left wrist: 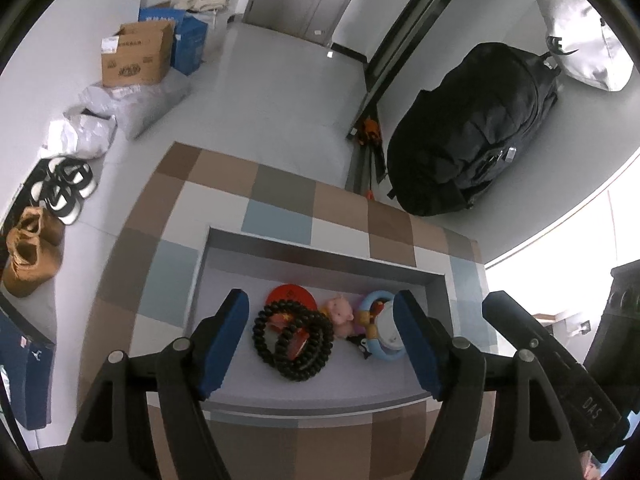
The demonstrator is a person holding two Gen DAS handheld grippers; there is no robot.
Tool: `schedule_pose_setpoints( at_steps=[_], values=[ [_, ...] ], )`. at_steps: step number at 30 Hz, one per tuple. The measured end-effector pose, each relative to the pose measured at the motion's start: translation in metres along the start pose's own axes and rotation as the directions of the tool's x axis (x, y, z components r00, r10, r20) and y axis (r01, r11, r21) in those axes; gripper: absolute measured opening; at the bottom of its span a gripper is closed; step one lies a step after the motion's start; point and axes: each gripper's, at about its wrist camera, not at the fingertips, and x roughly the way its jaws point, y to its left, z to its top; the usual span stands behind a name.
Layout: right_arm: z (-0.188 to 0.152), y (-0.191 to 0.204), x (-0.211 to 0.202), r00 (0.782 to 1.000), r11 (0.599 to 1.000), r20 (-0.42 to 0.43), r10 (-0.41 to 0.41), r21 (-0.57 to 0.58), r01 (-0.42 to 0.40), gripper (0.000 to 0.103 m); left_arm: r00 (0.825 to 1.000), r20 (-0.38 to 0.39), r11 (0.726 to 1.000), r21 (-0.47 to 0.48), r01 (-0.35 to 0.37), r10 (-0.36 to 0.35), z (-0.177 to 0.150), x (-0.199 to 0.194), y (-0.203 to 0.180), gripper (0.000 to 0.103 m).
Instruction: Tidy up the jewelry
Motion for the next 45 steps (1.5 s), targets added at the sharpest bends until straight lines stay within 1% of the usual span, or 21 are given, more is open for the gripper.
schedule_pose_setpoints(
  at_steps=[9,11,13,16,18,21,23,26,30,36,40,45],
  values=[
    [-0.004,0.005,-0.003,1.0,0.999,0.003,-0.002,-0.037,0.002,0.081,0.998,0.041,0.999,0.025,-0.039,0.038,-0.003,-0.01,-0.003,0.074],
    [-0.005,0.007,-0.005,1.0,0.999,0.007,-0.001,-0.051,0.001,0.084,0.997,0.061,0.998,0.03,-0.054,0.052,-0.003,-0.014,-0.003,0.076],
    [-0.007,0.01,-0.008,1.0,0.998,0.013,0.0,-0.069,0.001,0.086,0.994,0.086,0.997,0.037,-0.075,0.071,-0.005,-0.02,-0.004,0.081],
    [-0.01,0.016,-0.014,1.0,0.995,0.027,0.0,-0.104,0.003,0.092,0.99,0.113,0.995,0.045,-0.09,0.085,-0.006,-0.026,-0.005,0.081],
    [-0.012,0.019,-0.019,0.999,0.993,0.039,0.003,-0.119,0.002,0.098,0.987,0.13,0.994,0.055,-0.099,0.091,-0.009,-0.031,-0.007,0.081],
    [-0.015,0.022,-0.028,0.998,0.99,0.066,0.001,-0.144,0.009,0.102,0.978,0.173,0.989,0.08,-0.128,0.113,-0.013,-0.038,-0.011,0.081],
    [-0.017,0.023,-0.034,0.996,0.987,0.085,-0.003,-0.158,0.017,0.103,0.97,0.204,0.982,0.102,-0.157,0.134,-0.018,-0.043,-0.015,0.081],
    [-0.022,0.023,-0.041,0.995,0.987,0.097,-0.007,-0.16,0.022,0.103,0.963,0.231,0.977,0.129,-0.172,0.139,-0.025,-0.05,-0.019,0.082],
    [-0.03,0.023,-0.051,0.993,0.985,0.116,-0.018,-0.168,0.037,0.103,0.959,0.248,0.973,0.145,-0.179,0.139,-0.034,-0.059,-0.021,0.082],
    [-0.045,0.029,-0.065,0.991,0.98,0.13,-0.029,-0.192,0.054,0.103,0.955,0.262,0.977,0.124,-0.173,0.136,-0.044,-0.068,-0.017,0.083],
    [-0.054,0.034,-0.073,0.99,0.975,0.134,-0.036,-0.214,0.065,0.103,0.948,0.279,0.973,0.122,-0.195,0.155,-0.052,-0.074,-0.019,0.083],
    [-0.062,0.037,-0.079,0.989,0.973,0.138,-0.045,-0.219,0.075,0.103,0.945,0.29,0.971,0.134,-0.196,0.151,-0.062,-0.078,-0.024,0.085]
  ],
)
